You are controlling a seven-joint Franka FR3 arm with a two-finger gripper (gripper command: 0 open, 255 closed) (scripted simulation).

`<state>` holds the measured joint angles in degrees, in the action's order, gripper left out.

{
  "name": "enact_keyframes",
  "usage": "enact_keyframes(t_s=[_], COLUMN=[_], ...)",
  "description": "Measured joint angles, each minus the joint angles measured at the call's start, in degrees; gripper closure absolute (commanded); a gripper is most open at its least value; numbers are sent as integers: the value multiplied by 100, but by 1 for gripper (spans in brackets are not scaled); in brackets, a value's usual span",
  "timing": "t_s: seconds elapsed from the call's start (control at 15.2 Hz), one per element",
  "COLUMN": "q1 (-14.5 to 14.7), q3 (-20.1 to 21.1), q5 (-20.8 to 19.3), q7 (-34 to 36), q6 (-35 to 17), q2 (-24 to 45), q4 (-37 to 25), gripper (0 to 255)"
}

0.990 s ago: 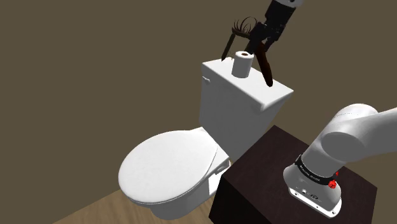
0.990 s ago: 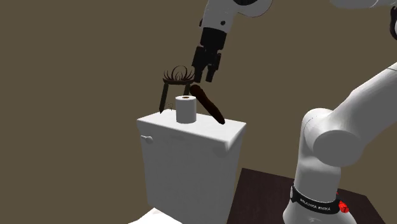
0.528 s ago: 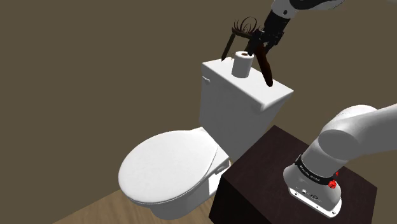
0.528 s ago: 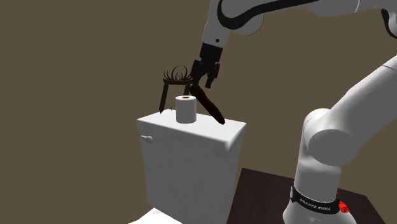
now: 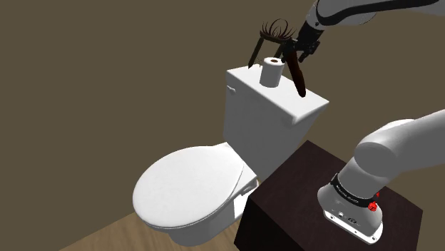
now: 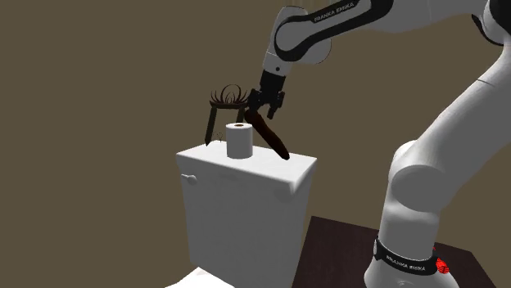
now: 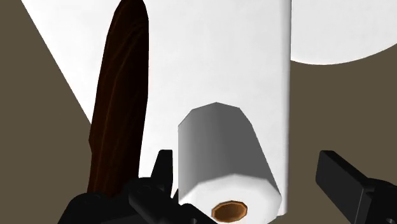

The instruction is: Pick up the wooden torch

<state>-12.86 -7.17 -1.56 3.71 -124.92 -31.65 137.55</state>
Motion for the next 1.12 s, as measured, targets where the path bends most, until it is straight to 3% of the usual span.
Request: enact_keyframes(t_s=[0.53, 1.12], q1=[-455, -487], q3=[-534, -666], q5=[-114, -71], q7=[6, -57], q6=[-1176, -1912], q2=[905, 1258], q4=[-83, 252], gripper=[0, 0])
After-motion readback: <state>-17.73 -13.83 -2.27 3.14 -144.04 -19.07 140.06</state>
